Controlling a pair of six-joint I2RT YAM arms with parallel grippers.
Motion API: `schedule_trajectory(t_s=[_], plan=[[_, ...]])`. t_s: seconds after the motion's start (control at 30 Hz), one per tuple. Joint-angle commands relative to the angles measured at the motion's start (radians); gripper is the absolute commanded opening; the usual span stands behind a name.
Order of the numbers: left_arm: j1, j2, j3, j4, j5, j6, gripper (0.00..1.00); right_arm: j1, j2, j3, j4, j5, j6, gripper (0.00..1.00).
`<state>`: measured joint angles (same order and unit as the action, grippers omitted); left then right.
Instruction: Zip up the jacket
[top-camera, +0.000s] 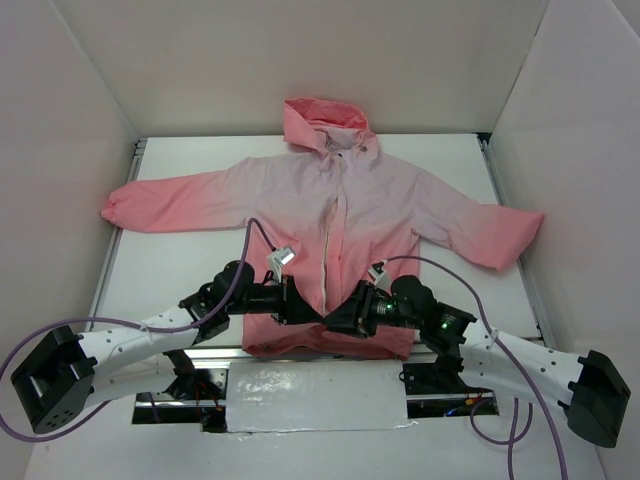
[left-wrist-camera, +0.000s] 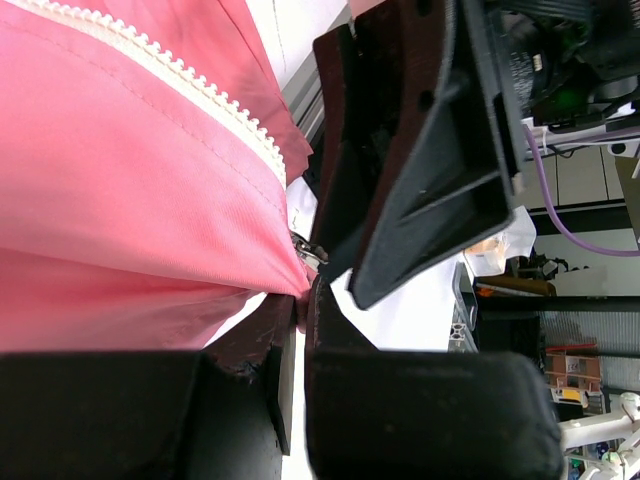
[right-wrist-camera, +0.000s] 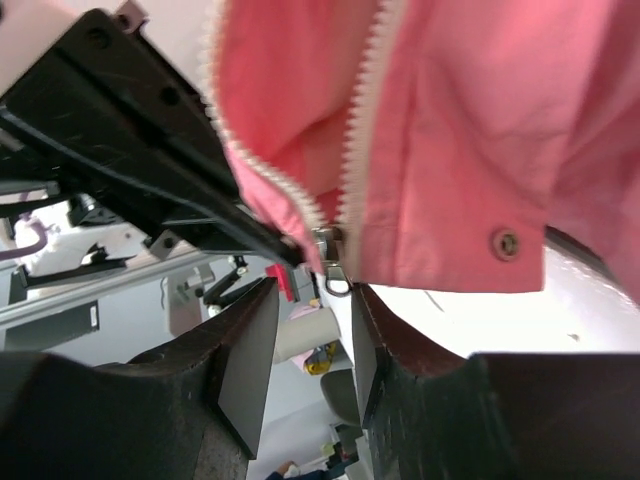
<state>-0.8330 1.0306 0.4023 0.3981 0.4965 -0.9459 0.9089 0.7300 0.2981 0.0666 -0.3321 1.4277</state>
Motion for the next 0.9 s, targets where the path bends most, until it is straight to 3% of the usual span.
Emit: schedule_trajectory(t_s=[0.0, 0.4, 0.87], plan=[[-0.008, -0.003, -0.011, 0.087, 0.037, 0.001, 0.0, -0.005, 0.008, -0.019, 0.039, 0.015, 0.0, 0.42], [-0.009, -0.003, 0.0, 0.073, 0.039, 0.007, 0.0, -0.027, 0.011, -0.045, 0.068, 0.008, -0.01, 0.31], [-0.011, 0.022, 0.007, 0.09, 0.047, 0.015, 0.0, -0.057, -0.004, -0.042, 0.09, -0.034, -0.003, 0.31]])
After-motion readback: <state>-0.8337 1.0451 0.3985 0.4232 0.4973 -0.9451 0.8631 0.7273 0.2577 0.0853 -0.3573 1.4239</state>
